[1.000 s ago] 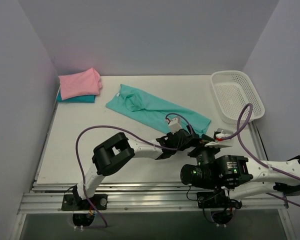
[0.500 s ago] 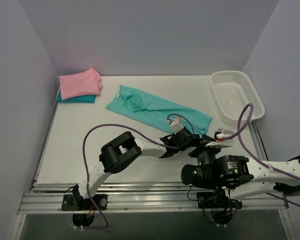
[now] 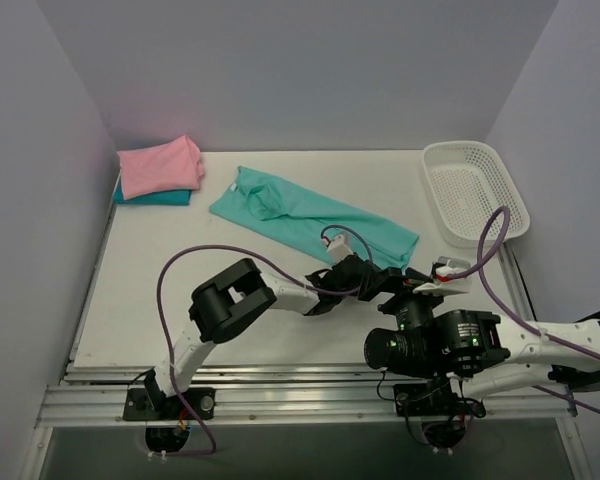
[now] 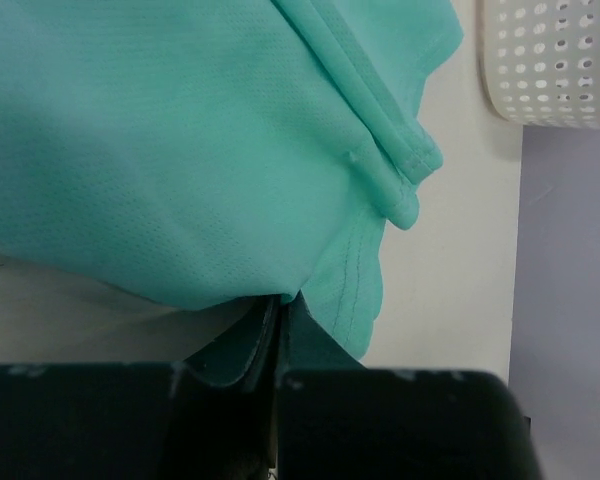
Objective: Fold and stack the t-shirts
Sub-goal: Fold the tshirt
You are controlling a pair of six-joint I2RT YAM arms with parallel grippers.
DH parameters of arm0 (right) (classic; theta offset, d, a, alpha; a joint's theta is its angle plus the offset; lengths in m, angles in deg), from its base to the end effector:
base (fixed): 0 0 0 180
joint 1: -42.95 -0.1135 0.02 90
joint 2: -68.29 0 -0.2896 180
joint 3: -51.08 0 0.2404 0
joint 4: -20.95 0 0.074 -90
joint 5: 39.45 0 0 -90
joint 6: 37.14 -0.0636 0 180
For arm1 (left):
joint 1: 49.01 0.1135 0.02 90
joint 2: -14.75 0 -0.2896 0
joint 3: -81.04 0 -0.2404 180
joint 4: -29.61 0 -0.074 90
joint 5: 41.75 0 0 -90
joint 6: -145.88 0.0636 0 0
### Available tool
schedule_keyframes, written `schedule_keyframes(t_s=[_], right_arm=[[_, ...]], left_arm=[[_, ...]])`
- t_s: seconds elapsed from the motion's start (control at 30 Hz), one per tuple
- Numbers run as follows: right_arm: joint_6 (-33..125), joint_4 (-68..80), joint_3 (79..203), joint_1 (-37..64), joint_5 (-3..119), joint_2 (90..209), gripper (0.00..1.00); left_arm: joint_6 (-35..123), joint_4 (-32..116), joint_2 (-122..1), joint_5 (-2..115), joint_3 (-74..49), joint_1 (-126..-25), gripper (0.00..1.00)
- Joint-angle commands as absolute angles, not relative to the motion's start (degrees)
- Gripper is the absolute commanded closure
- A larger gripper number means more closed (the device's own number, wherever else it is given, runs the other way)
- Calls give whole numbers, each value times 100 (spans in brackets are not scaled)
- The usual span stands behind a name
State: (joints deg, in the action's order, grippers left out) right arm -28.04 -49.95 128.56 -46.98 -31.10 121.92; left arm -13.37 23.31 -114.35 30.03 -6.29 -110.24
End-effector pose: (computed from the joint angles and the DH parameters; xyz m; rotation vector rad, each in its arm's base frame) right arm 0.0631 0.1248 0.3830 0.4197 1.6517 0.5213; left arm 0.2640 -0.4395 0.1280 -0.3625 2.2170 -1.0195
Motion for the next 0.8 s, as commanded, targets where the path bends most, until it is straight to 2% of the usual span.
schedule_keyframes(t_s=[0.0, 0.2, 0.4, 0.57, 0.77], right_arm=[[-2853, -5178, 12776, -4669, -3348, 12138, 15], [-2563, -4818, 12688, -4669, -3321, 12156, 15], [-2264, -4422, 12618, -4678, -3225, 12217, 15], [-1974, -3878, 12478, -4696, -3102, 12340, 15], [-1387, -2816, 12127, -4696, -2690, 12559, 15]], left_arm=[[-1118, 2491, -10955, 2997, -1627, -10825, 98], [-1144, 2411, -9883, 2577, -3271, -10798, 98], [-1372, 3017, -8504, 2146, -4450, -10833, 98], [-1758, 4358, -7237, 1688, -5223, -10904, 98], [-2268, 5800, -5050, 1196, -6242, -10869, 98]])
